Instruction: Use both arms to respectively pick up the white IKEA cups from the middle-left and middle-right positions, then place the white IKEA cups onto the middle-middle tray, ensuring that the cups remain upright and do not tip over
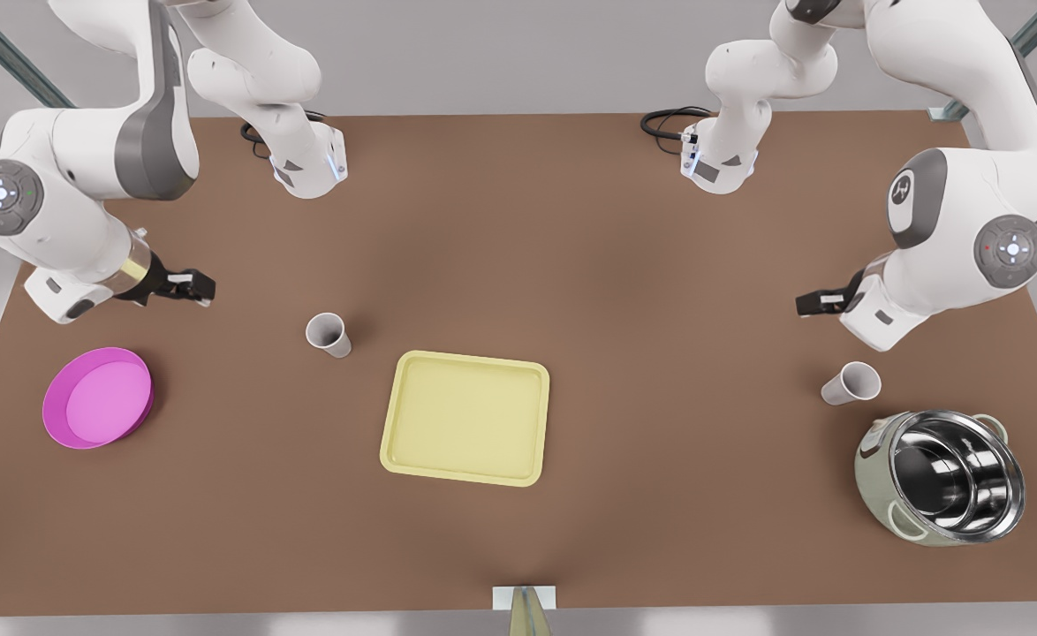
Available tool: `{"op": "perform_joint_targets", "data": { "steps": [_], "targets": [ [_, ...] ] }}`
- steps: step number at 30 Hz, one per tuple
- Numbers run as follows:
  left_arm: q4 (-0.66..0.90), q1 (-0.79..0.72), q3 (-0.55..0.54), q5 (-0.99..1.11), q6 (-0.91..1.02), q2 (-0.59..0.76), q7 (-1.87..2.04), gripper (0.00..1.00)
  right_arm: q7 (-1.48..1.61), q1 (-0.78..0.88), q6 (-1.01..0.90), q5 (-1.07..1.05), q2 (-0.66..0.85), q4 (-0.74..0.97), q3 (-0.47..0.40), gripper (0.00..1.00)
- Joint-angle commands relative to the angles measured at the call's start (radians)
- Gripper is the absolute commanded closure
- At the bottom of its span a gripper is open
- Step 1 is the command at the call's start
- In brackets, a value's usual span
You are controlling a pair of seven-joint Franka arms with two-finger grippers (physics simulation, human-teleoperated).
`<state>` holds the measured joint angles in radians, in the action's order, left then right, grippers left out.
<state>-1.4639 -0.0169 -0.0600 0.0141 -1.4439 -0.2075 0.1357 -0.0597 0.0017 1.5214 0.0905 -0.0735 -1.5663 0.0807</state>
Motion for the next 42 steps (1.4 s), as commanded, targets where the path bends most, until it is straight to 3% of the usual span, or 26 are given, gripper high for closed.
{"op": "perform_joint_targets", "data": {
  "steps": [1,3,5,6,10,14,23,24,25,28,36,37,38,39,40,41,42],
  "targets": [
    [0.000,0.000,0.000,-0.002,-0.039,0.000,0.019,0.00,-0.003,0.003,0.059,0.003,0.000,-0.001,0.001,0.00],
    [-0.032,0.000,0.071,-0.013,-0.099,-0.016,0.003,0.00,-0.005,0.009,0.051,0.000,-0.025,-0.004,0.001,0.00],
    [-0.137,0.017,0.166,-0.014,-0.351,-0.096,-0.120,0.00,-0.025,0.077,0.144,-0.008,-0.189,-0.034,-0.001,0.00],
    [-0.193,0.047,0.195,-0.017,-0.463,-0.118,-0.209,0.00,-0.023,0.077,0.221,-0.008,-0.203,-0.069,0.001,0.00],
    [-0.200,0.206,0.201,-0.054,-0.665,-0.259,-0.375,0.00,-0.023,0.078,0.497,-0.024,-0.230,-0.238,0.002,0.00],
    [-0.266,0.222,0.221,-0.098,-0.750,-0.293,-0.372,0.00,-0.023,0.084,0.862,-0.058,-0.161,-0.517,0.002,0.00],
    [-0.361,0.216,0.227,-0.128,-0.813,-0.346,-0.354,0.00,-0.009,0.075,0.875,-0.095,-0.069,-0.718,0.004,0.00],
    [-0.366,0.206,0.227,-0.128,-0.805,-0.343,-0.314,0.16,-0.009,0.075,0.879,-0.097,-0.069,-0.733,0.002,0.00],
    [-0.366,0.204,0.227,-0.128,-0.805,-0.343,-0.312,0.38,-0.008,0.073,0.881,-0.098,-0.063,-0.747,0.002,0.00],
    [-0.366,0.196,0.229,-0.128,-0.800,-0.340,-0.303,0.77,-0.006,0.063,0.954,-0.100,-0.057,-0.811,0.001,0.00],
    [-0.319,0.037,0.227,-0.125,-0.621,-0.231,-0.050,0.79,-0.006,0.067,0.968,-0.156,-0.146,-0.808,0.001,0.00],
    [-0.231,-0.021,0.203,-0.128,-0.547,-0.239,0.071,0.79,-0.006,0.066,0.968,-0.156,-0.149,-0.807,0.001,0.03],
    [-0.155,-0.049,0.125,-0.134,-0.541,-0.263,0.212,0.79,-0.008,0.070,0.968,-0.158,-0.149,-0.805,0.001,0.31],
    [-0.144,-0.049,0.057,-0.167,-0.539,-0.268,0.329,0.79,-0.008,0.069,0.968,-0.158,-0.154,-0.804,0.002,0.47],
    [-0.138,-0.051,-0.021,-0.164,-0.541,-0.268,0.390,0.79,-0.008,0.069,0.968,-0.158,-0.161,-0.802,0.002,0.53],
    [-0.107,-0.075,-0.075,-0.161,-0.543,-0.291,0.464,0.79,-0.008,0.070,0.968,-0.158,-0.167,-0.799,0.001,0.66],
    [-0.087,-0.109,-0.084,-0.164,-0.547,-0.309,0.502,0.79,-0.006,0.072,0.967,-0.158,-0.170,-0.788,0.001,0.74]
  ]
}}
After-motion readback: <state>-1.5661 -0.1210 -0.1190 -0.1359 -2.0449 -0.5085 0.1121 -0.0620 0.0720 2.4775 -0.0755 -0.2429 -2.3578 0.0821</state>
